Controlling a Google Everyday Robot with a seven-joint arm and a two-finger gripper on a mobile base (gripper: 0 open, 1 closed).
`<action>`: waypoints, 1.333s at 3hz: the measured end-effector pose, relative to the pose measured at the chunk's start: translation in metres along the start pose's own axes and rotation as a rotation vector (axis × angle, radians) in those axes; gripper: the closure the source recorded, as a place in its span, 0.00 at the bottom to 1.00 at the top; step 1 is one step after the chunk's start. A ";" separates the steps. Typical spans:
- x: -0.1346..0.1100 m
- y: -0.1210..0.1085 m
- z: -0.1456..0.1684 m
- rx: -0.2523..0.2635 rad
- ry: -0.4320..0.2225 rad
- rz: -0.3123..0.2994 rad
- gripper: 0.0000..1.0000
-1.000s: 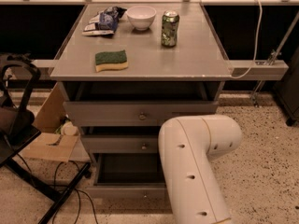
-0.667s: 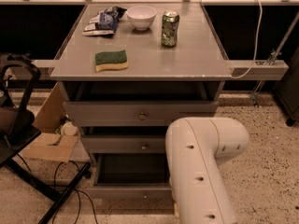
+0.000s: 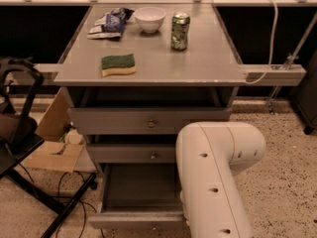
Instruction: Open bottom drawer
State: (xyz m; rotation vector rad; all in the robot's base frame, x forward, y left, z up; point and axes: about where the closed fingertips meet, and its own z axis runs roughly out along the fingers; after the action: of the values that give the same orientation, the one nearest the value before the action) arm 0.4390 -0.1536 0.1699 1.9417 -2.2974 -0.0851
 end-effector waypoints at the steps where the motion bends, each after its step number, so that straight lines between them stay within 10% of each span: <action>1: 0.000 0.000 0.000 0.000 0.000 0.000 0.94; 4: 0.018 0.030 0.000 -0.036 0.012 0.032 1.00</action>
Offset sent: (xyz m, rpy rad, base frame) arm -0.2360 -0.0771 0.0634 -0.0818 0.2401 -0.1736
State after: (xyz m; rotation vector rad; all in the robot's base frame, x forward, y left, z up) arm 0.4070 -0.1666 0.1750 1.8830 -2.3015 -0.1100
